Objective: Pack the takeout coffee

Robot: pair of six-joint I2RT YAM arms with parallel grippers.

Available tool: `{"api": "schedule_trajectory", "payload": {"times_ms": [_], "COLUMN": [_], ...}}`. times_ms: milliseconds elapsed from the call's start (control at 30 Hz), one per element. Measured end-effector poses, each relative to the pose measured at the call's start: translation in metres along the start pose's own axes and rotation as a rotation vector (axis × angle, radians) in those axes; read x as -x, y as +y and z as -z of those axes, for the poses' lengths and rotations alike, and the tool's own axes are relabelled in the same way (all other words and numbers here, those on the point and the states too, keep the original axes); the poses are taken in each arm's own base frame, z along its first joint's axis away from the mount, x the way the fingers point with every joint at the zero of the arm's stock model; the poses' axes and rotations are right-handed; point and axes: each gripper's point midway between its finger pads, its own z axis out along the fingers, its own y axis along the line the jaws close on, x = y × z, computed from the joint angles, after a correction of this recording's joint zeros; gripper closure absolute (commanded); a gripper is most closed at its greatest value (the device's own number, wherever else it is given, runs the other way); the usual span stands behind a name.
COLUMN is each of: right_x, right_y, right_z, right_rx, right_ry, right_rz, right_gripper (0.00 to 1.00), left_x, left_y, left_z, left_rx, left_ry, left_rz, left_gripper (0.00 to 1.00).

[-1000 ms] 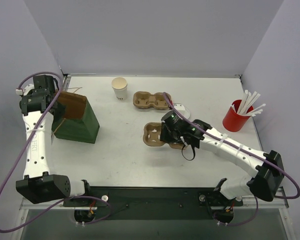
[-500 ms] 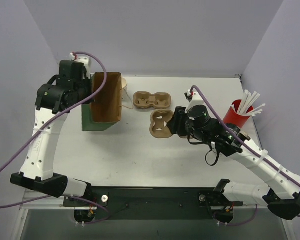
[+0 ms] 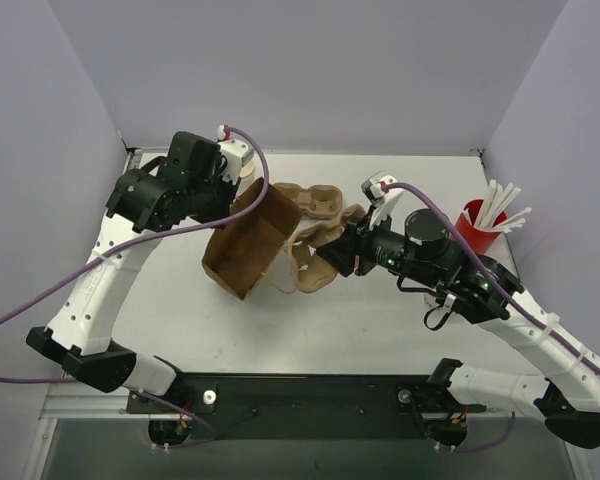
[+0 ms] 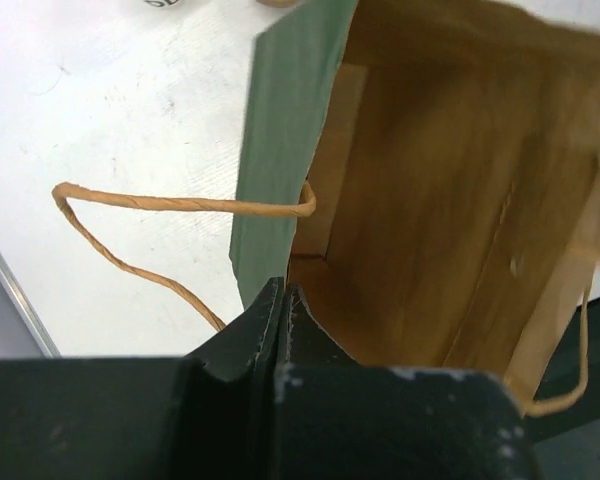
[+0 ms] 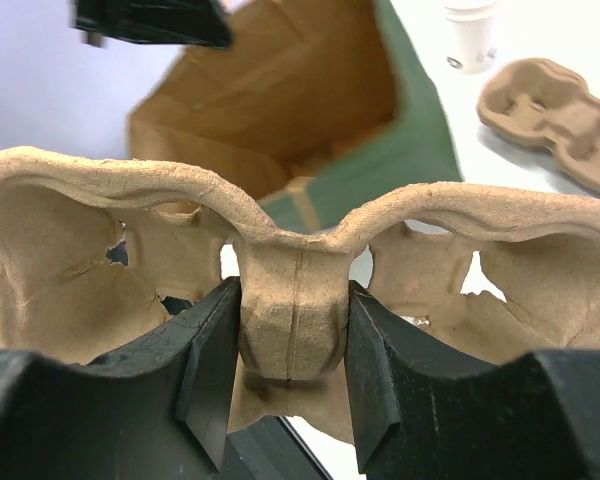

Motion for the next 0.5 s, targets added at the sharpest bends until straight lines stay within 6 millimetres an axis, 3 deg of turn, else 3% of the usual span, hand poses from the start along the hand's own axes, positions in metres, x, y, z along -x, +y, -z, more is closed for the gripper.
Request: {"api": "schedule_trajectory", "payload": {"times_ms": [333, 500], "right_x": [0.030, 0.036], "right_y": [0.067, 0.094], "right_z": [-0.002, -0.014], "right_rx": [0.280, 0.405], "right_ry": [-0.057, -0.071], "right_rz": [0.062, 0.069], "right_gripper": [0.62, 0.62], "left_x": [-0.001, -0.004], "left_y": [-0.026, -0.046], "left_z": [-0.003, -0.012], "left_rx": [-0.103, -0.168], "left_ry": [0.009, 0.035], "left_rz": [-0.125, -0.178], "left_gripper": [1.00, 1.00]}}
